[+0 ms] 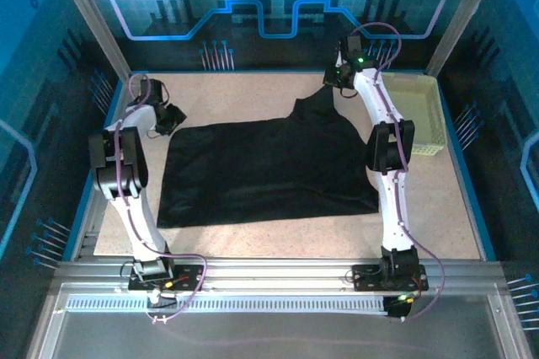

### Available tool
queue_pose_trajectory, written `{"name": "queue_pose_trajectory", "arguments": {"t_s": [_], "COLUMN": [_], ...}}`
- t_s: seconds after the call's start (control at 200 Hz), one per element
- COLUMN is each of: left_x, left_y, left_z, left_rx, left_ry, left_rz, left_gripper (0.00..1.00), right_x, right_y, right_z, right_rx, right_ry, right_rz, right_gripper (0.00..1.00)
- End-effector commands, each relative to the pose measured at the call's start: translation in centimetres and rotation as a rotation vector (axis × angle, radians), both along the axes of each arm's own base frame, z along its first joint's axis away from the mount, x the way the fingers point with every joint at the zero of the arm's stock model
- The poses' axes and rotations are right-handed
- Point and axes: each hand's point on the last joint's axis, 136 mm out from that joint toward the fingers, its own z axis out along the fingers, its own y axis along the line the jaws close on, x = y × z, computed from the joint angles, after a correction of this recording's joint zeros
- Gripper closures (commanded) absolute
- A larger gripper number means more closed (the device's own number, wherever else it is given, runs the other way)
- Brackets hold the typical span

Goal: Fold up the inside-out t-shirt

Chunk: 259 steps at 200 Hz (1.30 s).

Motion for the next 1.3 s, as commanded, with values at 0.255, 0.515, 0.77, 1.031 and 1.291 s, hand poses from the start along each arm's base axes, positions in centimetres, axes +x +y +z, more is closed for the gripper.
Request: {"name": "queue_pose_trajectory", "arguments": {"t_s": [0.255,0.515,0.77,1.031,1.291], "left_x": [-0.5,-2.3,-2.1,-1.2,0.5], "left_y": [-0.5,0.9,0.4,0.4,1.1], "left_z": [-3.0,-2.3,-3.5,-3.4,-2.1], "left_rx": [0.084,0.176,0.163,0.171,0.203], "left_ry": [0.16,0.21,0.245,0.247,0.234], "left_rz": [-0.055,-0.004,-0.029,-0.044,-0.05], "left_gripper": [0.58,0.61,0.65,0.81,0.75], "right_x": [-0.2,-0.3,-0.5,-0.8,-1.6], "right_y": [-0.4,-0.6,-0.6,-0.7,-0.8], "right_z": [1.4,1.5,1.4,1.7,2.2], "right_rx": [0.007,0.002,0.007,0.005,0.005], "right_ry": [-0.02,-0.018,-0.008,-0.009,-0.009], "right_rz": [0.012,0.005,0.001,0.002,0.005], "right_gripper": [1.0,1.0,1.0,1.0,1.0]}}
